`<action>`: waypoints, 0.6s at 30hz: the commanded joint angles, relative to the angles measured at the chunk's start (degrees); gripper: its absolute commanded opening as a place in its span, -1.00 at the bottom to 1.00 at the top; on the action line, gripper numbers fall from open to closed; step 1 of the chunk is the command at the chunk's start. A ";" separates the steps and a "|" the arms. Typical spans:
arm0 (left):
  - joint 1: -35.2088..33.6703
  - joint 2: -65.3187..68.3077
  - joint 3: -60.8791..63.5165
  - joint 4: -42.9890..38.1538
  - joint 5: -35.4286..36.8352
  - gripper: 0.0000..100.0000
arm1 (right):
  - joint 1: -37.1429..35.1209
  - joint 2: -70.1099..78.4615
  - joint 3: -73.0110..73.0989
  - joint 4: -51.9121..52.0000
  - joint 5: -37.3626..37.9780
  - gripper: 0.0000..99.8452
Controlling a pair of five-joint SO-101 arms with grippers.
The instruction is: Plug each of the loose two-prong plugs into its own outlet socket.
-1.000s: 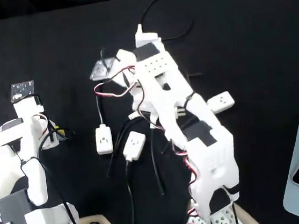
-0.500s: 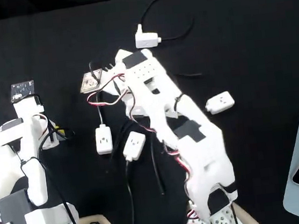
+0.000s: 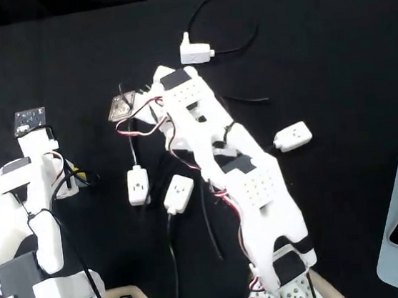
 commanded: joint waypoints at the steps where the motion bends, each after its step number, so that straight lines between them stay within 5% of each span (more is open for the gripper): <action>1: -0.40 -1.85 -0.40 -1.05 0.35 -0.49 | 0.88 -1.98 -1.98 2.81 0.26 -0.98; 11: -0.40 -1.85 -0.40 -1.05 0.35 -0.49 | 1.05 -16.31 -1.54 10.46 -11.87 -0.98; 18: -0.40 -1.85 -0.40 -1.05 0.35 -0.49 | 3.52 -24.92 -1.01 13.54 -31.30 -0.98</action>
